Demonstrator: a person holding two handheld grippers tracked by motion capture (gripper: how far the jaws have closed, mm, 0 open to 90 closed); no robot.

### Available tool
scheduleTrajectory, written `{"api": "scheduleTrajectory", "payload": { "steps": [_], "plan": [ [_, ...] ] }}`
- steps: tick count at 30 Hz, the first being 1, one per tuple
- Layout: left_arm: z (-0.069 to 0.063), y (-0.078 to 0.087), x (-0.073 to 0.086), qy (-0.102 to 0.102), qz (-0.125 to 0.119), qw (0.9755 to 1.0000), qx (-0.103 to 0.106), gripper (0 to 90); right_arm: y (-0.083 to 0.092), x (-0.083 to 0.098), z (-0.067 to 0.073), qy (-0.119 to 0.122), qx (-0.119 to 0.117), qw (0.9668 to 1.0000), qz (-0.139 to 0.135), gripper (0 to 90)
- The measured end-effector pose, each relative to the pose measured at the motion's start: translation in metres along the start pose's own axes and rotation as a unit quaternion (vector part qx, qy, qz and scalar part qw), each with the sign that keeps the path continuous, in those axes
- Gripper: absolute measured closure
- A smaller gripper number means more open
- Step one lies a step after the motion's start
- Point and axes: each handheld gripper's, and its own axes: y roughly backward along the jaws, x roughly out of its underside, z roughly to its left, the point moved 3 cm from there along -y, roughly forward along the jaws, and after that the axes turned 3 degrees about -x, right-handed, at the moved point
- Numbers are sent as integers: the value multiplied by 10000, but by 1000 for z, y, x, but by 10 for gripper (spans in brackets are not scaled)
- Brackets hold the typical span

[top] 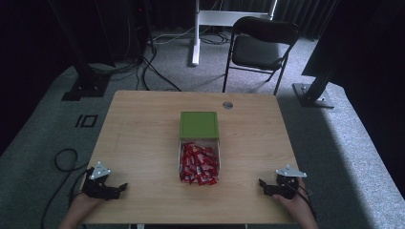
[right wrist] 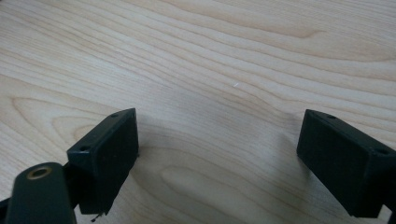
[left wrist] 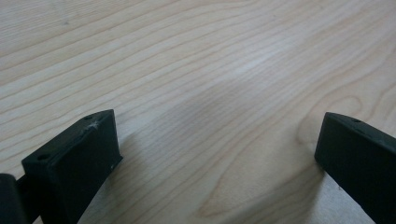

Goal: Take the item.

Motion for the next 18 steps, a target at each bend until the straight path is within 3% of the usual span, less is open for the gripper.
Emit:
{"api": "scheduleTrajectory", "payload": {
  "steps": [10, 18],
  "plan": [
    [-3, 1, 1, -172, -9, 9997, 157, 7, 0, 0, 0, 2, -1, 10000, 0, 123],
    [-4, 1, 1, -190, -16, 9996, 185, 7, 0, 0, 0, 2, 1, 10000, 0, 123]
  ]
}}
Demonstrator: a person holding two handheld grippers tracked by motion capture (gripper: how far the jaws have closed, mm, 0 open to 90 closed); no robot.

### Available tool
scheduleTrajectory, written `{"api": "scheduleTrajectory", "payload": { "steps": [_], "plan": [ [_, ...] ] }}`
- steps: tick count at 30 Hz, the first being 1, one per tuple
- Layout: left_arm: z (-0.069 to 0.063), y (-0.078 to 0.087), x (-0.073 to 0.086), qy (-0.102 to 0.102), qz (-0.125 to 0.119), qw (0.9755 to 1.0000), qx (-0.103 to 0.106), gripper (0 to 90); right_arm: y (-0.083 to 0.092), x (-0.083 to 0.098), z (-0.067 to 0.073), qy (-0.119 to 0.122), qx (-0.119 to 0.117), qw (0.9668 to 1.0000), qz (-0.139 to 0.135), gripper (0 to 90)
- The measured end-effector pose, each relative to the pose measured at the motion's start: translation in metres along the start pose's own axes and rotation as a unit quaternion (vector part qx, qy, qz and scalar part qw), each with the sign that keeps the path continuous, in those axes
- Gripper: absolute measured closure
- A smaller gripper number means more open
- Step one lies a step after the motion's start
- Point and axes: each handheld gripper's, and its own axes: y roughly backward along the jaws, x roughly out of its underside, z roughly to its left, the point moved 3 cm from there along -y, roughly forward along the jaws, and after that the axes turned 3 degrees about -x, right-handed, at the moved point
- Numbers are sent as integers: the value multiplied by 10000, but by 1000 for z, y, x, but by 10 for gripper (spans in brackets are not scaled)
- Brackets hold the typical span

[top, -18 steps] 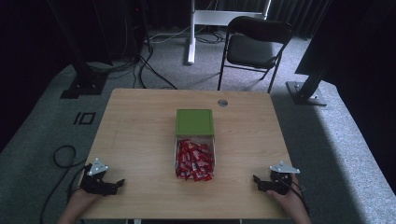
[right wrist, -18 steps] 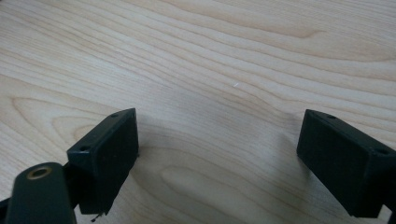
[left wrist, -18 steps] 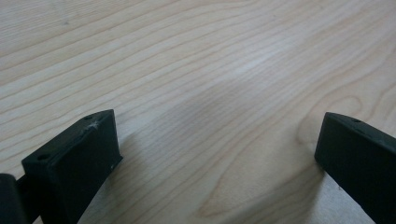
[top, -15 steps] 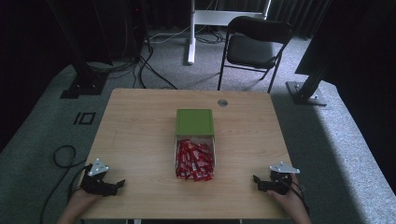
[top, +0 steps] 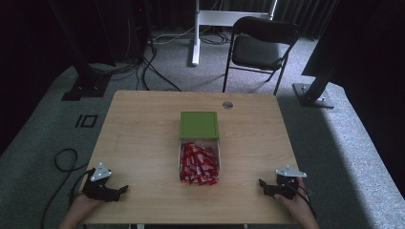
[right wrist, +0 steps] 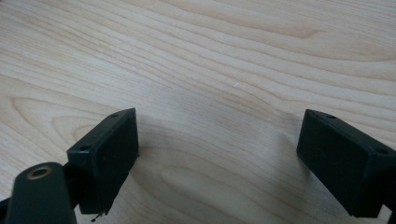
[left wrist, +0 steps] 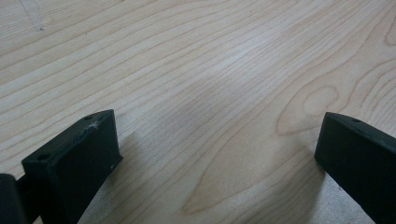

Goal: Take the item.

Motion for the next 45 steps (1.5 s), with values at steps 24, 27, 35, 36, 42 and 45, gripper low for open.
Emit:
{"api": "scheduleTrajectory", "payload": {
  "steps": [24, 27, 35, 36, 42, 45],
  "plan": [
    [0, 0, 0, 8, -2, 10000, -4, 7, 4, -7, -1, -106, -6, 9999, -3, 132],
    [0, 0, 0, 7, -3, 10000, -4, 7, 7, -11, 0, -71, -31, 10000, -11, 132],
    [0, 0, 0, 7, 1, 10000, -5, 7, 13, -24, 5, -88, -47, 9998, -145, 132],
    [0, 0, 0, 6, 3, 10000, -5, 7, 15, -28, 5, -106, -44, 9997, -213, 132],
    [0, 0, 0, 8, -4, 10000, -4, 7, 21, -38, 9, -128, -71, 9993, -357, 132],
    [0, 0, 0, 8, 0, 10000, -5, 7, 24, -45, 12, -125, -93, 9988, -457, 132]
  ]
}}
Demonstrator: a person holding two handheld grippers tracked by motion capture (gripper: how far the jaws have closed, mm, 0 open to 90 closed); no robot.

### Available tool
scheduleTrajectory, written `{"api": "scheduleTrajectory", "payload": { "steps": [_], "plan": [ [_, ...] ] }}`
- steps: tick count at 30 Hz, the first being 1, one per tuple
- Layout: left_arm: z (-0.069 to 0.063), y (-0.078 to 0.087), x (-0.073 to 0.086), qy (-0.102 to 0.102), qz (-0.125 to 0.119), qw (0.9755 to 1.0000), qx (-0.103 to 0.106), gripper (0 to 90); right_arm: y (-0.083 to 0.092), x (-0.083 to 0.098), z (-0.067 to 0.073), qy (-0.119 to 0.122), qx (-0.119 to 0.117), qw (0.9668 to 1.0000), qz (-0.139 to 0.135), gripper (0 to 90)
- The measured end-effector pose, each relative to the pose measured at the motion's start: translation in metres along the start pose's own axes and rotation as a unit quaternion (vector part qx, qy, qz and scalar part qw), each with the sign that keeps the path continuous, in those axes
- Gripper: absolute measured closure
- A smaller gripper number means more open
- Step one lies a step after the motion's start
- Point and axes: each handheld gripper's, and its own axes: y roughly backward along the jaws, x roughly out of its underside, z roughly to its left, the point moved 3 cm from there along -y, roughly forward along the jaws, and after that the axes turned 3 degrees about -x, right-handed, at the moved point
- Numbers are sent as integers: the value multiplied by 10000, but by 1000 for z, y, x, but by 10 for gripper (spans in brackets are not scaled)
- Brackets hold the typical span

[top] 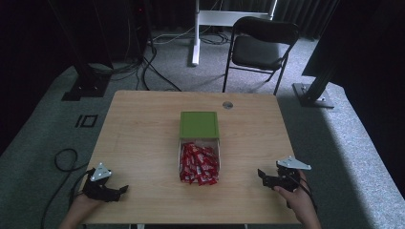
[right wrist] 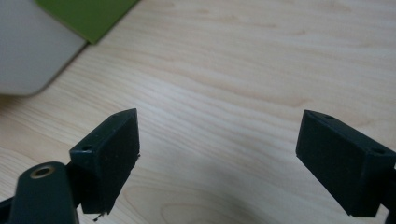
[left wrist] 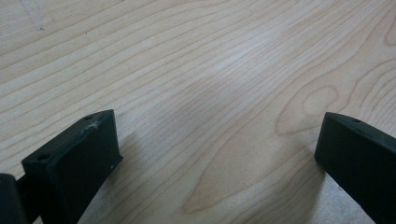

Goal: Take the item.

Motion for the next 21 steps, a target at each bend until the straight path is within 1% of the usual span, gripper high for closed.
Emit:
{"api": "scheduleTrajectory", "payload": {
  "steps": [2, 9, 12, 21],
  "plan": [
    [0, 0, 0, 1, -3, 10000, 2, 7, 2, -5, 2, -14, -26, 10000, -68, 132],
    [0, 0, 0, -1, 1, 10000, 1, 7, 8, -22, 14, 103, -91, 9996, -237, 132],
    [0, 0, 0, -1, 1, 10000, 1, 7, 8, -25, 17, 93, -123, 9996, -254, 132],
    [0, 0, 0, -1, 0, 10000, 1, 7, 8, -37, 31, 181, -247, 9989, -357, 132]
  ]
}}
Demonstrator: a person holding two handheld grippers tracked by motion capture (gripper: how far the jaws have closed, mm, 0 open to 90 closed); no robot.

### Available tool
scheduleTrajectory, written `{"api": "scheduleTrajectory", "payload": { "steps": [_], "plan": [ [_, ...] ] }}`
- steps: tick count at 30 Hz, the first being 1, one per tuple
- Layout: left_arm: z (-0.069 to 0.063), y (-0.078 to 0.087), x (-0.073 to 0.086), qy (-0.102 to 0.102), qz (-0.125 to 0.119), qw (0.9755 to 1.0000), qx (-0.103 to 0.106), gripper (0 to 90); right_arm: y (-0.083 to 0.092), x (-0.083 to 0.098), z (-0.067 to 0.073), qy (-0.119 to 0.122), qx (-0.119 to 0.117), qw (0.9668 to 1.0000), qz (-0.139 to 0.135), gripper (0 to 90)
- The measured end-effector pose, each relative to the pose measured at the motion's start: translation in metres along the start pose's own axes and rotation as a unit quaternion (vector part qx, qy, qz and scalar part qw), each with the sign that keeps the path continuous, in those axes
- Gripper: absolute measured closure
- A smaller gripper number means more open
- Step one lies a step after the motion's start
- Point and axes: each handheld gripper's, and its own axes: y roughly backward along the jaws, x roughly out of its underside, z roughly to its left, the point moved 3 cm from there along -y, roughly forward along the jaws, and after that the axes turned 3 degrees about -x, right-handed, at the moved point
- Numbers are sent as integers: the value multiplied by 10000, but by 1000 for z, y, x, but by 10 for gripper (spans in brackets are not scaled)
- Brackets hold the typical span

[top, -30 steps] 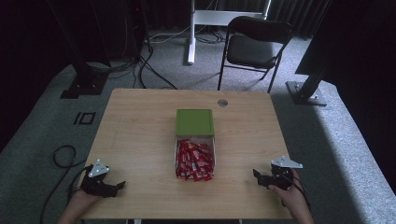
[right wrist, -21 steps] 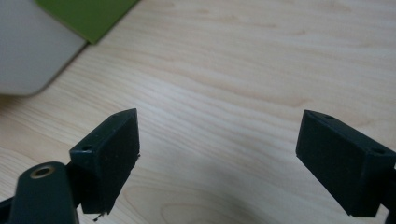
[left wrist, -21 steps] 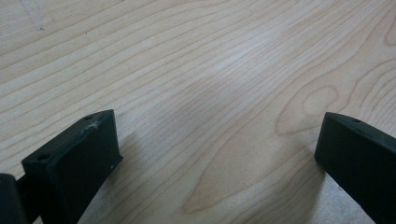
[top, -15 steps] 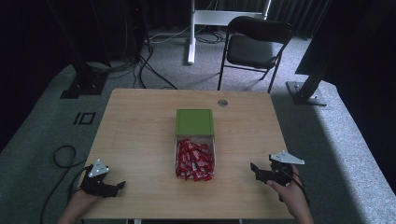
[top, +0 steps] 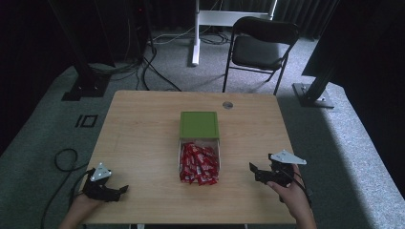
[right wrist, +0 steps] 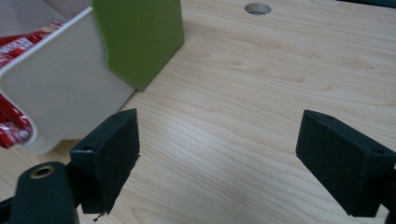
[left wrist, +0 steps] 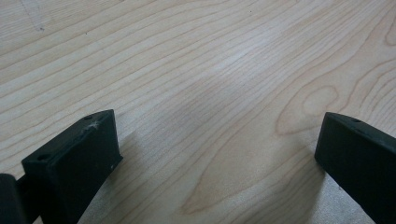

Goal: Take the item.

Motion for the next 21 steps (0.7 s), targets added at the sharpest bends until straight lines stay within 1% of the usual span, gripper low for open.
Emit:
{"api": "scheduleTrajectory", "payload": {
  "steps": [9, 13, 21],
  "plan": [
    [0, 0, 0, 4, 1, 10000, 0, 7, -5, -12, 14, 83, -140, 9998, -66, 132],
    [0, 0, 0, 7, 4, 10000, 0, 7, -7, -20, 22, 160, -240, 9995, -133, 132],
    [0, 0, 0, -1, 5, 10000, 2, 7, -13, -32, 39, 300, -427, 9985, -165, 132]
  ]
}}
